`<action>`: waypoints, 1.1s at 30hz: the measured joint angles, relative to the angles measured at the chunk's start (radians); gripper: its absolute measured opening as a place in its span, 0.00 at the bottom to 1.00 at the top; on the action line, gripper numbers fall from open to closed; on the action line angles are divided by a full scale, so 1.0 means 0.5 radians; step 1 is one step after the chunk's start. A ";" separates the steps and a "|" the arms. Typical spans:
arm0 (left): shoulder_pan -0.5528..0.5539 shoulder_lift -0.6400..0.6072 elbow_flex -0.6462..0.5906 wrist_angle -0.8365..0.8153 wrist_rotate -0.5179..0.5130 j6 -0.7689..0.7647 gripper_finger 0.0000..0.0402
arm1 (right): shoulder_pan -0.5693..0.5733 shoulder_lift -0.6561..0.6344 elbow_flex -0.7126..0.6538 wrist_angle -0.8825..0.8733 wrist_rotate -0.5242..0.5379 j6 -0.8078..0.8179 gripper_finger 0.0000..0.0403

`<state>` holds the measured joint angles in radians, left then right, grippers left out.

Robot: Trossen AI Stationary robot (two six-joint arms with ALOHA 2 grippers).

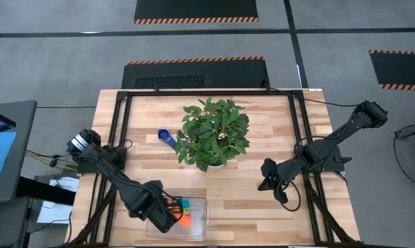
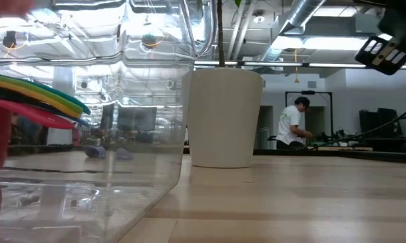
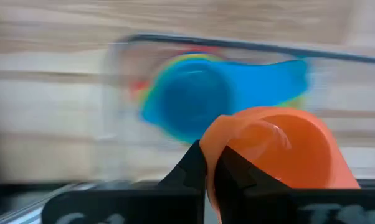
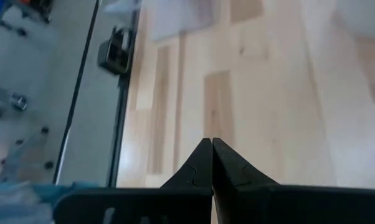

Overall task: Nest measuring cups in basket
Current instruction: Stack the orange measuring cup on the light blue measuring cup

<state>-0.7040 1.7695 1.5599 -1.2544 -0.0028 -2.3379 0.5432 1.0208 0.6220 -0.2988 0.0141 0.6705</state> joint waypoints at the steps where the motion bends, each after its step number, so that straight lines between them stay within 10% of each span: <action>1: 0.000 -0.002 0.017 -0.066 0.083 -0.002 0.00 | 0.000 0.000 0.000 -0.015 -0.032 -0.001 0.03; 33: 0.095 0.263 0.009 -0.014 0.105 0.020 0.00 | -0.005 0.000 -0.001 -0.094 -0.075 -0.103 0.03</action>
<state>-0.6564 1.9011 1.5642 -1.2612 0.0496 -2.3277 0.5407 1.0206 0.6216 -0.3457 -0.0233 0.6189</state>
